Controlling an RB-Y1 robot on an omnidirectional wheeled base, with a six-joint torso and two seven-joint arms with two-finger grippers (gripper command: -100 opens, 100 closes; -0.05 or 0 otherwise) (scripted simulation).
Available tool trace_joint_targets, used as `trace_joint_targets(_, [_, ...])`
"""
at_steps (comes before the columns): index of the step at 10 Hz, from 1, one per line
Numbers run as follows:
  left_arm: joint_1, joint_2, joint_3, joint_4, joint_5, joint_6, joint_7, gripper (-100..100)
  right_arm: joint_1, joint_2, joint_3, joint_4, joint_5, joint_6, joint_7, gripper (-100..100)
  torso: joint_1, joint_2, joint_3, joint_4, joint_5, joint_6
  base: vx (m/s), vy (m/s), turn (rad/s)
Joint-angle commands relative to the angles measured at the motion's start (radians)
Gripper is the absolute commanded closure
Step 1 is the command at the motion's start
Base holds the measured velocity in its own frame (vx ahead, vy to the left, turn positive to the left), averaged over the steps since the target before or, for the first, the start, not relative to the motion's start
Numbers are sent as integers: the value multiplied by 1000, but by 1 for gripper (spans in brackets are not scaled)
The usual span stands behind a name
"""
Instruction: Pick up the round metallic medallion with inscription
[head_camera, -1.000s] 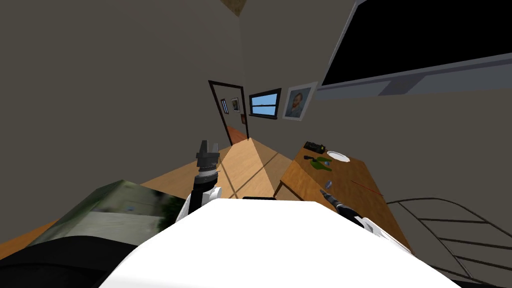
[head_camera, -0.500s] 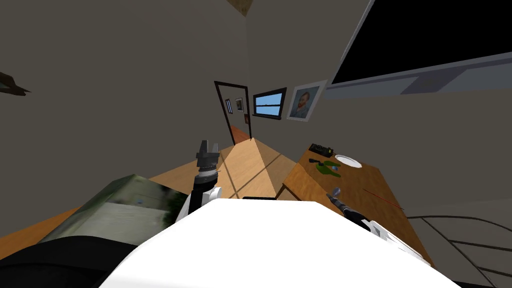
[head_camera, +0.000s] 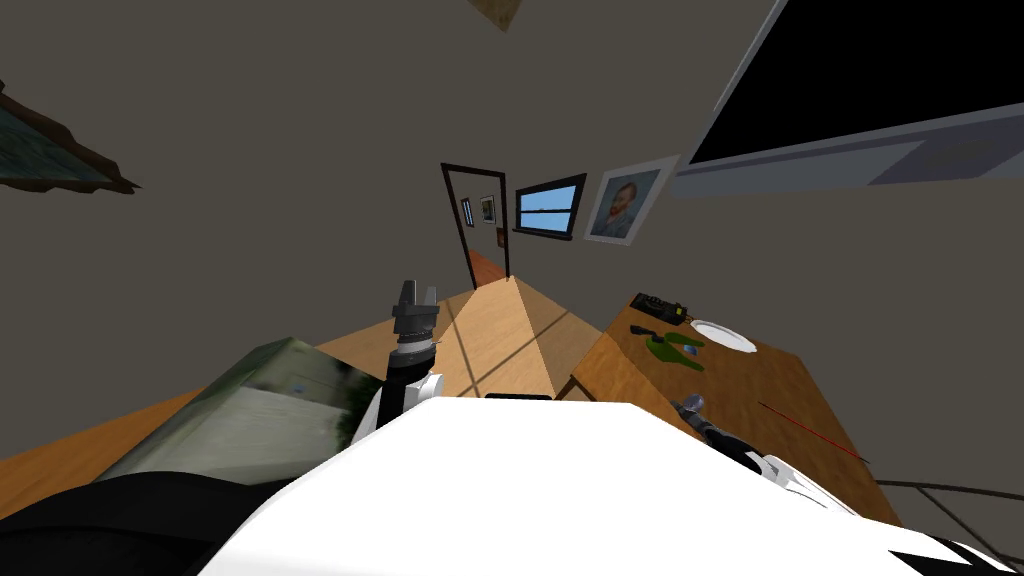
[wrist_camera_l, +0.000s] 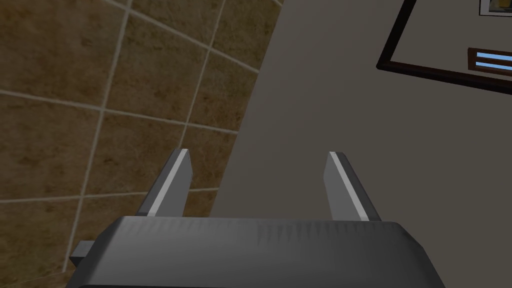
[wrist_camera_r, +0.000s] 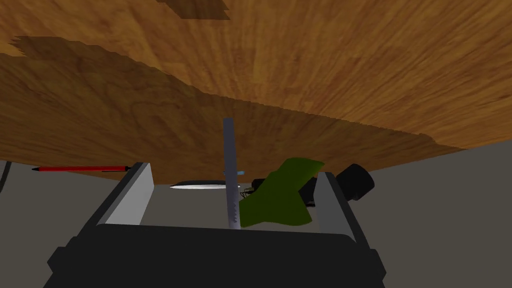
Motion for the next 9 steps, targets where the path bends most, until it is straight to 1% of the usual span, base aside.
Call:
trace_joint_targets(1, [0,0,0,0,0,0,0,0,50,-4,37,-50,2,50,-50,-100,0,0,0,0,0,0,27,-11,-5])
trace_joint_targets(2, [0,0,0,0,0,0,0,0,55,-4,37,-101,2,56,-52,-100,1,2,1,0,0,1,1,2,-36])
trace_joint_targets(3, [0,0,0,0,0,0,0,0,55,-4,37,-101,2,56,-52,-100,2,3,2,1,0,0,-7,7,4])
trace_joint_targets(4, [0,0,0,0,0,0,0,0,44,-25,29,-42,11,80,-52,-100,2,4,2,1,0,0,37,1,229])
trace_joint_targets(5, [0,0,0,0,0,0,0,0,44,-25,29,-50,11,80,-52,-100,2,2,1,1,1,-1,52,-15,162])
trace_joint_targets(6, [0,0,0,0,0,0,0,0,41,-33,26,-21,14,89,-52,-100,1,1,0,0,0,0,52,-21,115])
trace_joint_targets(8, [0,0,0,0,0,0,0,0,41,-33,26,-21,14,89,-52,-100,0,1,1,0,0,1,26,-16,11])
trace_joint_targets(9, [0,0,0,0,0,0,0,0,38,-40,24,-4,16,97,-52,-100,1,3,1,0,0,0,9,-5,73])
